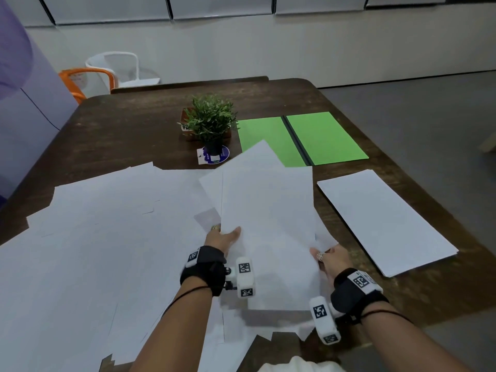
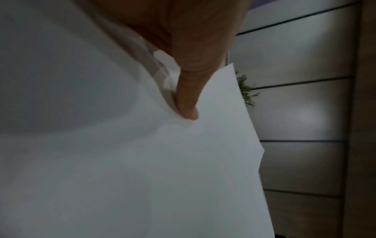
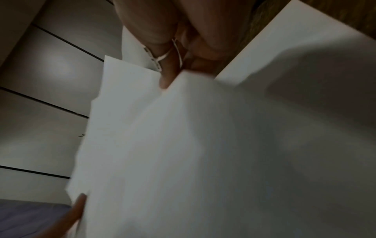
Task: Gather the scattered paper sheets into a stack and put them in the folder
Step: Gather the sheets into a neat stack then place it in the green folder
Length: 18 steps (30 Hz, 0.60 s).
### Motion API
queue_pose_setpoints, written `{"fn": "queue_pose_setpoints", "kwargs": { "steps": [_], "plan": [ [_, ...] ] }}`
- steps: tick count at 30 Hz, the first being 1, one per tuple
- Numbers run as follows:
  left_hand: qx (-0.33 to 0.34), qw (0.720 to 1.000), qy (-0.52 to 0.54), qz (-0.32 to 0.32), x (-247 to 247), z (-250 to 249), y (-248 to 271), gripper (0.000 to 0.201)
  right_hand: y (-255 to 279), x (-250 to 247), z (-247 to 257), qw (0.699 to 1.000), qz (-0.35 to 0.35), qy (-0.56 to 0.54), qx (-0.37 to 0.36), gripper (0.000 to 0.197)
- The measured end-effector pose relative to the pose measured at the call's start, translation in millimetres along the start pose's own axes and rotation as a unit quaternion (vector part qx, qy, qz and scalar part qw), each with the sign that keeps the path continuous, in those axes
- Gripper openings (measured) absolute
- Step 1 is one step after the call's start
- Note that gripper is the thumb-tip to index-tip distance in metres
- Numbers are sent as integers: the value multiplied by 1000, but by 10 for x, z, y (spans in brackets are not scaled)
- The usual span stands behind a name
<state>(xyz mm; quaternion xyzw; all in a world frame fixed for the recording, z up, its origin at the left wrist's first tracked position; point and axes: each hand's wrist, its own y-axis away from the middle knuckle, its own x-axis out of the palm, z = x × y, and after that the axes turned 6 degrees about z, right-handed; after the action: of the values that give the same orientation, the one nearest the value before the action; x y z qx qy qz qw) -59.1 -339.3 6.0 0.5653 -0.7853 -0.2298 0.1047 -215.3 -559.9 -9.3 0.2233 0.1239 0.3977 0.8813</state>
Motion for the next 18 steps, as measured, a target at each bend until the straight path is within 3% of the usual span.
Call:
{"fn": "queue_pose_setpoints", "kwargs": {
  "steps": [3,5,7,10,12,15,18],
  "plan": [
    [93,995,33,12,-41,-246,147,20,-26,-57,65,999,24,35,-1,39],
    [158,986,49,10,-95,-387,216,13,-34,-61,186,996,48,74,-6,39],
    [213,976,34,4,-166,-523,286,12,-26,-6,363,990,94,87,-61,30],
    [273,962,2,12,-305,-751,391,8,74,148,784,969,170,90,-156,48],
    [299,954,-21,13,-389,-851,438,12,104,256,1044,963,192,95,-163,46],
    [318,948,-19,12,-462,-911,511,13,140,381,1254,968,227,37,-102,55],
    [329,944,-23,17,-516,-905,509,22,209,526,1376,956,260,-7,-135,45]
  ]
}}
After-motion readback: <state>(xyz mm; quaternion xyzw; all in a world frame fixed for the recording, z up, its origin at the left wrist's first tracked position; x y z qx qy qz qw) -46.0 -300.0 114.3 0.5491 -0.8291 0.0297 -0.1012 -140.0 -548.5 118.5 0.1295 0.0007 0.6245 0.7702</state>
